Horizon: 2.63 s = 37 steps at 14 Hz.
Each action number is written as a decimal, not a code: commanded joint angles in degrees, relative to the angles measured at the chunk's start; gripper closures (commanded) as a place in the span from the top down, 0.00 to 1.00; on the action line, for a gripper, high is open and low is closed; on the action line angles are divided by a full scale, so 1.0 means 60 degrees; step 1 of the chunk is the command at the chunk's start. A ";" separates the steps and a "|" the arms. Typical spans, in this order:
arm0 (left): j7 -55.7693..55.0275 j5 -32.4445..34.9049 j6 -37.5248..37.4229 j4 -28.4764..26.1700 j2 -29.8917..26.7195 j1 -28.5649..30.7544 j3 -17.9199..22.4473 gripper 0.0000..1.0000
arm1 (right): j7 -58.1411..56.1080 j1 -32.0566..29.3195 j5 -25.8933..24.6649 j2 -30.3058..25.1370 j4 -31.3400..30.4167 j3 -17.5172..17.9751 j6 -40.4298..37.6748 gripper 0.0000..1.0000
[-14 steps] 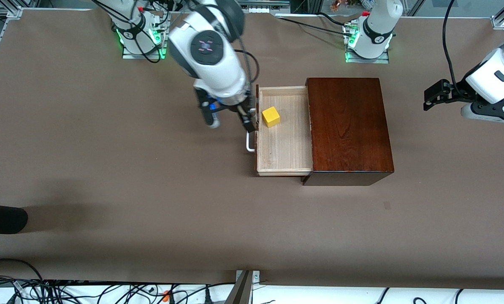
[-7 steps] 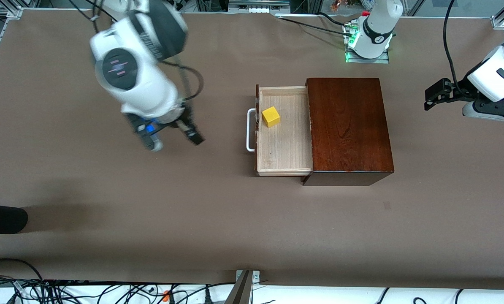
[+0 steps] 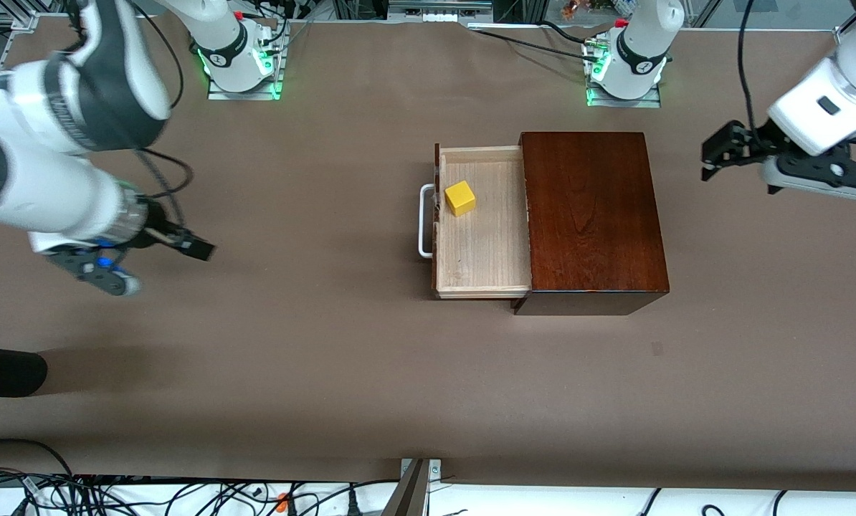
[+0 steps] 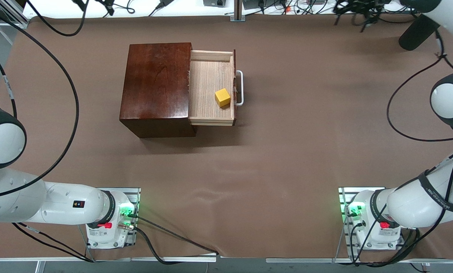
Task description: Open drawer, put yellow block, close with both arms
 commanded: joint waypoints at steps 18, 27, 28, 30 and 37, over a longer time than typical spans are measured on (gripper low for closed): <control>0.2783 0.1862 0.1913 0.2207 0.4730 -0.4076 -0.3235 1.00 | -0.7395 -0.2739 -0.0139 -0.3501 -0.3294 0.0096 0.1135 1.00; 0.5500 0.2830 0.3244 0.2192 0.6430 -0.4689 -0.3177 1.00 | -0.7424 -0.2739 -0.0154 -0.3545 -0.3279 0.0125 0.0842 1.00; 0.5456 0.3078 0.3333 0.2178 0.6562 -0.4851 -0.3162 1.00 | -0.7424 -0.2739 -0.0154 -0.3560 -0.3279 0.0155 0.0827 1.00; 0.5456 0.3314 0.3450 0.2192 0.6884 -0.4940 -0.3148 1.00 | -0.7482 -0.2739 -0.0154 -0.3545 -0.3279 0.0141 0.0783 1.00; 0.5500 0.3798 0.3233 0.2090 0.6856 -0.4853 -0.2913 1.00 | -0.7527 -0.2739 -0.0139 -0.3516 -0.3279 0.0126 0.0695 1.00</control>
